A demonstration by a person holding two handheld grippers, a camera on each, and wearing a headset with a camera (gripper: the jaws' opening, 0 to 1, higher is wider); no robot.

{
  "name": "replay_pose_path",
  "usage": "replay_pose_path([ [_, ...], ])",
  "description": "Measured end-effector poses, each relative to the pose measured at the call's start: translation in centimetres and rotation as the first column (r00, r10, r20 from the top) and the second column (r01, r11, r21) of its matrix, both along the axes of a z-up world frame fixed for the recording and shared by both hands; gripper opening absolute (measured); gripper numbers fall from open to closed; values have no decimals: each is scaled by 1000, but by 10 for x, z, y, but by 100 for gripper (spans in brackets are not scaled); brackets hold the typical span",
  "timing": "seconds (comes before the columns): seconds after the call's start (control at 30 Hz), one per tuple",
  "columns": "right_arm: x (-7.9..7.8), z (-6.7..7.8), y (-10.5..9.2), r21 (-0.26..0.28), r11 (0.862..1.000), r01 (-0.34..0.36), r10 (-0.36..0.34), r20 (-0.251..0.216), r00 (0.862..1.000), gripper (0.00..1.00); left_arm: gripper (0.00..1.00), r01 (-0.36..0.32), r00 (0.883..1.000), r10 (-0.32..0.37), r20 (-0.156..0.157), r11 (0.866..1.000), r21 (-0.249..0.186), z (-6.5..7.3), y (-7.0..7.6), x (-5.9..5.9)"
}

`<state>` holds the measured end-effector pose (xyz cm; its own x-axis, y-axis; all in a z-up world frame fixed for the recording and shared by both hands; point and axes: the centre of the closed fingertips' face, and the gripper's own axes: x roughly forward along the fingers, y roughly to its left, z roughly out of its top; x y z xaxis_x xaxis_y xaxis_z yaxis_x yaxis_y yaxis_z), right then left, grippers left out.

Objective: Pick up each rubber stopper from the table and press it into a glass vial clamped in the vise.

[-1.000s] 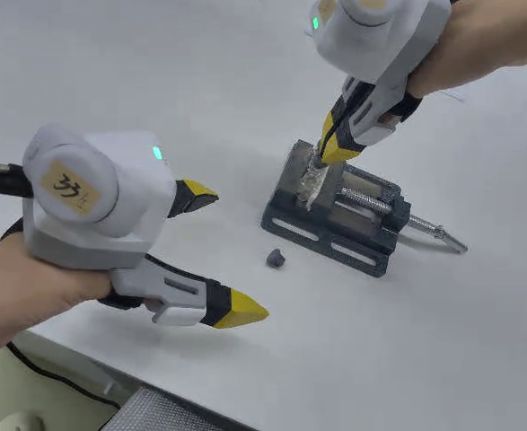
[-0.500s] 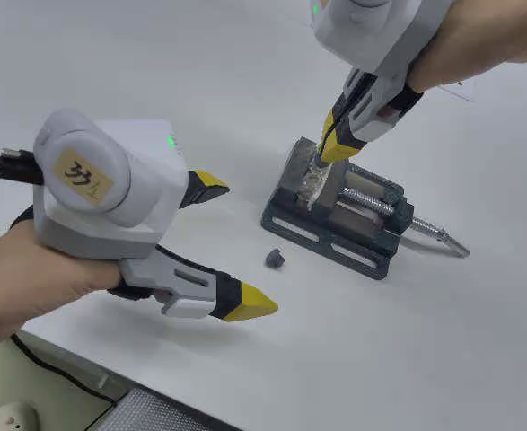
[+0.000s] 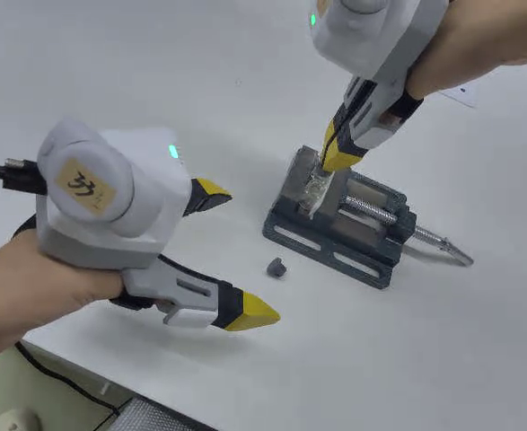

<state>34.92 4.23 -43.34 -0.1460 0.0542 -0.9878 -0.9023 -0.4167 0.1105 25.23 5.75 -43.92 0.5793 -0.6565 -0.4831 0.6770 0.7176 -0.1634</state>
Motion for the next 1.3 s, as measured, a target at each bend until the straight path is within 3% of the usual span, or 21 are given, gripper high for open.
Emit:
replay_pose_path([
  [0.2, -1, -1, -2, -40, 998, -41, 43, 48, 998, 0, 80, -7, 1000, 7, 4, 1000, 3, 4, -1, 1],
  [0.3, 2, 0, -3, -31, 999, 11, -10, 32, 999, 0, 80, -6, 1000, 6, 8, 1000, 8, 7, -3, 0],
  [0.37, 4, -1, -3, -9, 996, 86, -86, -8, 996, 0, 80, -9, 1000, 8, 10, 1000, 8, 9, -4, 0],
  [0.57, 8, -1, -3, 25, 994, 107, -107, -9, 994, 0, 79, -32, 999, 32, 20, 999, 14, 13, -3, 2],
  [0.67, 12, -2, 0, 54, 981, 184, -183, -34, 983, 0, 79, -38, 999, 38, 20, 999, 30, 14, -1, 1],
  [0.87, 4, 1, -1, 99, 982, 160, -160, -7, 987, 0, 80, -51, 998, 50, 28, 997, 56, 19, 2, -1],
  [1.1, -2, 4, -3, 164, 963, 216, -216, -16, 976, 0, 80, -58, 998, 55, 44, 996, 74, 27, 6, -3],
  [1.3, -7, 5, -4, 193, 963, 189, -195, 12, 981, 0, 79, -61, 997, 56, 52, 994, 88, 28, 6, -2],
])
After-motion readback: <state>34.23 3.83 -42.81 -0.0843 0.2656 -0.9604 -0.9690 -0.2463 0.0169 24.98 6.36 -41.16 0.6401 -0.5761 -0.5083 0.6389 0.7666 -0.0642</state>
